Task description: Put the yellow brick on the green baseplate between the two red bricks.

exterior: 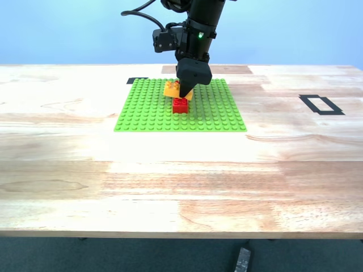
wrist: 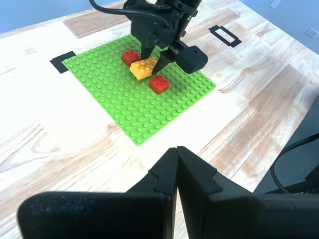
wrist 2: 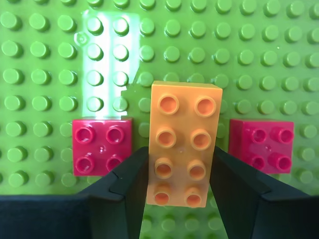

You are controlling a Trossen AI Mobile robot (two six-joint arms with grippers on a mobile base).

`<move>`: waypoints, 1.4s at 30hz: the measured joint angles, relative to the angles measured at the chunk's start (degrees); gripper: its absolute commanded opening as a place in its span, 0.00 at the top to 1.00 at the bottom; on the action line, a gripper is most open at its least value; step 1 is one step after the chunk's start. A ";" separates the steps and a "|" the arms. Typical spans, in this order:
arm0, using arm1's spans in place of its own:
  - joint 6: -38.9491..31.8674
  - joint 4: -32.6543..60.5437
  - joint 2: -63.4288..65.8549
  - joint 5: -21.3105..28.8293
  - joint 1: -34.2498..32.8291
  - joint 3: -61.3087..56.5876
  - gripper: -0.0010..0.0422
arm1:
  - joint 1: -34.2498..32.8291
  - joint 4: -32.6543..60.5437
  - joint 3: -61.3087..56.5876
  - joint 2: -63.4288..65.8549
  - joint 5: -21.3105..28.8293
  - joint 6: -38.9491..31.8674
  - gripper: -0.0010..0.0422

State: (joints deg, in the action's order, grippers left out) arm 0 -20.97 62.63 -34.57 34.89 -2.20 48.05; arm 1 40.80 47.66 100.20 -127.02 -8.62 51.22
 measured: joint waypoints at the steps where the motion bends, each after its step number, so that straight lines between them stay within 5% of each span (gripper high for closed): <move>1: 0.00 0.00 0.00 0.00 0.00 0.02 0.98 | -0.02 0.00 -0.02 0.00 0.00 0.00 0.60; 16: -0.02 0.02 0.00 -0.09 -0.35 0.11 0.98 | -0.04 -1.64 -3.13 0.52 -0.94 -0.28 0.59; 29: -0.28 0.00 -0.02 -0.44 -0.35 0.11 0.98 | 0.04 -1.18 -0.20 0.42 -1.38 -3.43 0.44; 37: -0.46 -0.09 -0.02 -0.46 -0.37 0.11 0.98 | 0.07 -1.07 -0.20 4.61 -0.24 -3.26 0.46; 42: -0.46 -0.44 0.00 -0.46 -0.35 0.09 0.98 | -0.57 -1.27 -0.48 5.14 0.04 -5.44 0.59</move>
State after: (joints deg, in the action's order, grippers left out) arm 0 -21.43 62.19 -34.57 34.44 -2.55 48.14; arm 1 40.23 46.39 99.72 -121.89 -8.58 45.78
